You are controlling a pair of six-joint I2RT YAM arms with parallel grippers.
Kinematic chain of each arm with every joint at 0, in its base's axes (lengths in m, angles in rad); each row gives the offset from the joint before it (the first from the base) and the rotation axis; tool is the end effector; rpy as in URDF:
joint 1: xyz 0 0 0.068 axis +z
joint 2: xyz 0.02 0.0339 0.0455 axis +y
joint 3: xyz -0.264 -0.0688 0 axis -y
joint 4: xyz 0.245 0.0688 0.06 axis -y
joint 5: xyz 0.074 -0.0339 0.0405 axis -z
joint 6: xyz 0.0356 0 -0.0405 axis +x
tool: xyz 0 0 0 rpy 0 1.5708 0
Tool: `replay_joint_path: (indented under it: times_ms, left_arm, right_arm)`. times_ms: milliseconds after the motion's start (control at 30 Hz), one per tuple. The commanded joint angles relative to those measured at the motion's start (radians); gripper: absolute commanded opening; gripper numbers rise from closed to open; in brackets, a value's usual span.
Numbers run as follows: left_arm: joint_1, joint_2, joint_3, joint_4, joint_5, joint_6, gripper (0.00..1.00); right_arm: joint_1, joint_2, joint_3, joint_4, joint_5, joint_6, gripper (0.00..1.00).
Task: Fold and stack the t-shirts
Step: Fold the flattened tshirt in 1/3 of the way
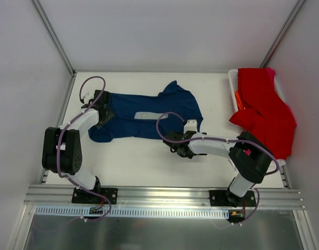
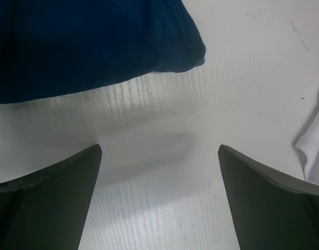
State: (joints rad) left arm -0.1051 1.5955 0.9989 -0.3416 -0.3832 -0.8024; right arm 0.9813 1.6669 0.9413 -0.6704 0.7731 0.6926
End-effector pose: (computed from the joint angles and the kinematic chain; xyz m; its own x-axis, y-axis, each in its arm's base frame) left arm 0.3258 -0.0210 0.2031 -0.4693 -0.6211 -0.6277 -0.6619 0.7180 -0.2156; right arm 0.1795 0.2237 0.1606 -0.7581 -0.3114 -0.5730 -0.0563 0.9066 -0.4182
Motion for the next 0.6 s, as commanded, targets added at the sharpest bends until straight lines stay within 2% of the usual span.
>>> replay_joint_path:
  times_ms: [0, 267, 567]
  left_arm:
    - [-0.008, -0.051, -0.013, 0.055, 0.118, 0.057, 0.56]
    - [-0.048, -0.075, -0.062, 0.064, 0.121, 0.020, 0.55]
    - [-0.097, -0.181, -0.154, 0.062, 0.070, 0.002, 0.54]
  right_arm:
    - [0.017, 0.016, 0.039, -0.018, 0.011, 0.028, 0.99]
    - [0.026, 0.005, 0.033, -0.038, 0.023, 0.042, 0.99]
    - [0.030, -0.002, 0.016, -0.040, 0.025, 0.065, 0.99]
